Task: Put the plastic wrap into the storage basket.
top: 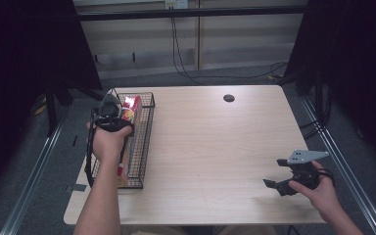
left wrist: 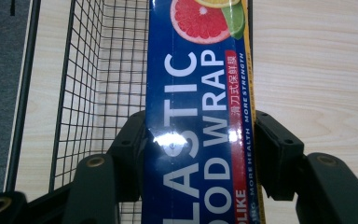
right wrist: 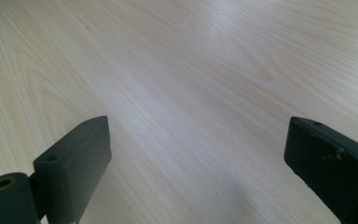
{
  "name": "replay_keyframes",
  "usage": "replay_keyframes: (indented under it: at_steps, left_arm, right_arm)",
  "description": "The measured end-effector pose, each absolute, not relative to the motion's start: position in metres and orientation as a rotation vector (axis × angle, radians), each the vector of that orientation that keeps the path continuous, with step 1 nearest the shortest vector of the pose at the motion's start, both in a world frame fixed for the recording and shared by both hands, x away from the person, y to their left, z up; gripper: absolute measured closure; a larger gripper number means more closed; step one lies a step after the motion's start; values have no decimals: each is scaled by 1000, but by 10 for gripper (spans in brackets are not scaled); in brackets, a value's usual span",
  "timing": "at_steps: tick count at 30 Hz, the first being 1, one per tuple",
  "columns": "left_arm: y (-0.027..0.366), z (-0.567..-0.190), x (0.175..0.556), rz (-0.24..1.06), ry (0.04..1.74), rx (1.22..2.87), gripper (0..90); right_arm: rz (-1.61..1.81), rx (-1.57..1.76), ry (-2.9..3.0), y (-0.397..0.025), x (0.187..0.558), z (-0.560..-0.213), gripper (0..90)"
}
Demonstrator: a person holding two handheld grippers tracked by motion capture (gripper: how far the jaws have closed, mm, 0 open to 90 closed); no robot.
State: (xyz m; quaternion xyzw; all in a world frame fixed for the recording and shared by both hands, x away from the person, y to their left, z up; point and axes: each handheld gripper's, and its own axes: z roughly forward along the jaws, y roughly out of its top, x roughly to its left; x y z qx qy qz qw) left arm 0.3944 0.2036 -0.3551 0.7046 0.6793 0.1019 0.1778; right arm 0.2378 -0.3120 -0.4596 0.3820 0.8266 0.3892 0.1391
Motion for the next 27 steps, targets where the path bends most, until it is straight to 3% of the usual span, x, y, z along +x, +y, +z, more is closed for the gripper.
replay_keyframes:
  at_steps: [27]
  left_arm:
    - [212, -376, 397, 259, 1959, 1991, 439]
  right_arm:
    - [1117, 1097, 2400, -311, 238, -460, 72]
